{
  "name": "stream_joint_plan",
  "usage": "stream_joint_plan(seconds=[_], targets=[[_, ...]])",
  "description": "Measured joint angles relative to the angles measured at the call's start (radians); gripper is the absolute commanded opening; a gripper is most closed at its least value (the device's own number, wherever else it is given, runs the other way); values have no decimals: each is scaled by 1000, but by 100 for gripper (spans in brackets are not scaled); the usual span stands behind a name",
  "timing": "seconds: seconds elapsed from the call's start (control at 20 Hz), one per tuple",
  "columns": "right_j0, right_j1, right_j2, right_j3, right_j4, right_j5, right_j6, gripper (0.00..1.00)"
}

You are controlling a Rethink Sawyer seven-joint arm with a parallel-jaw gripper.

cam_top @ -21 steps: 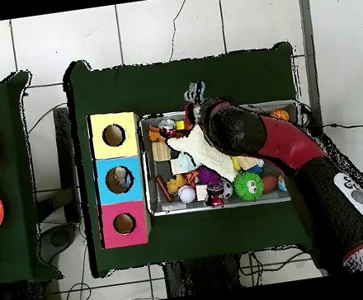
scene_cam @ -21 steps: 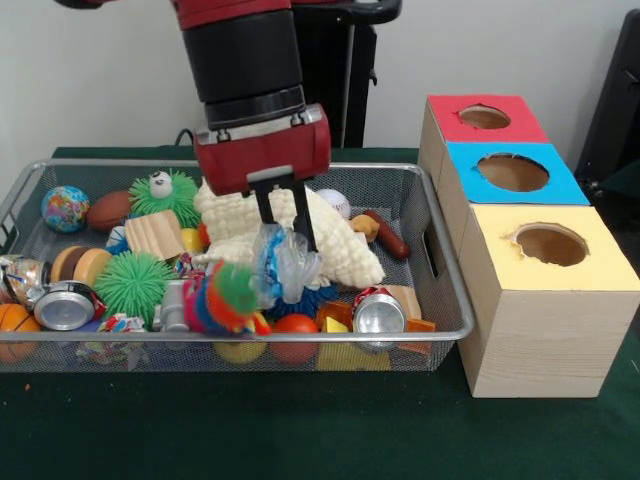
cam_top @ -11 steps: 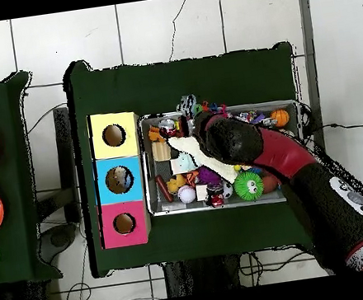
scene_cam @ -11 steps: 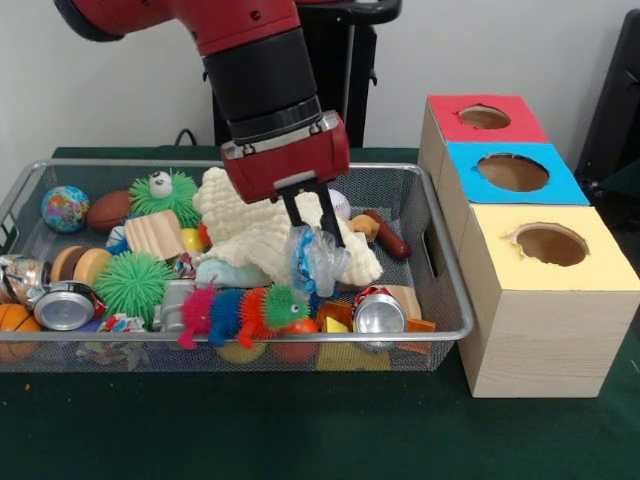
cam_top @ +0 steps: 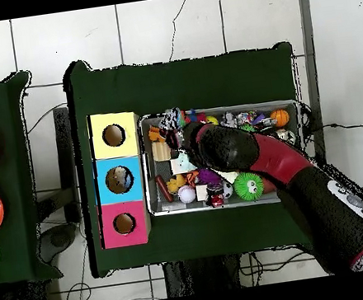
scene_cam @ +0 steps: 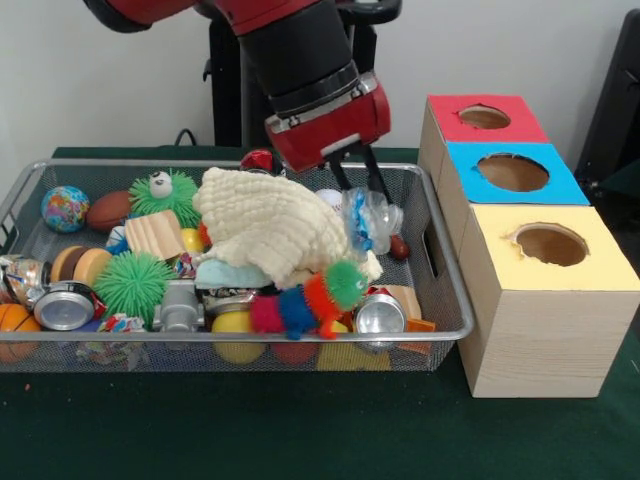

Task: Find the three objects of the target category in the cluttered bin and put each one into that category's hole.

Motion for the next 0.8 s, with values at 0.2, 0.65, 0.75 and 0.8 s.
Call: stream_joint_plan(seconds=[0.2,0.65,0.75,0.8], targets=[[10,-25,8,15,0,153,0,0],[130,-33,-51,-14,-86,665,0,0],[167,-18,-67,-32,-146,799,0,0],[173,-14,-70,-35,-160,822,0,0]])
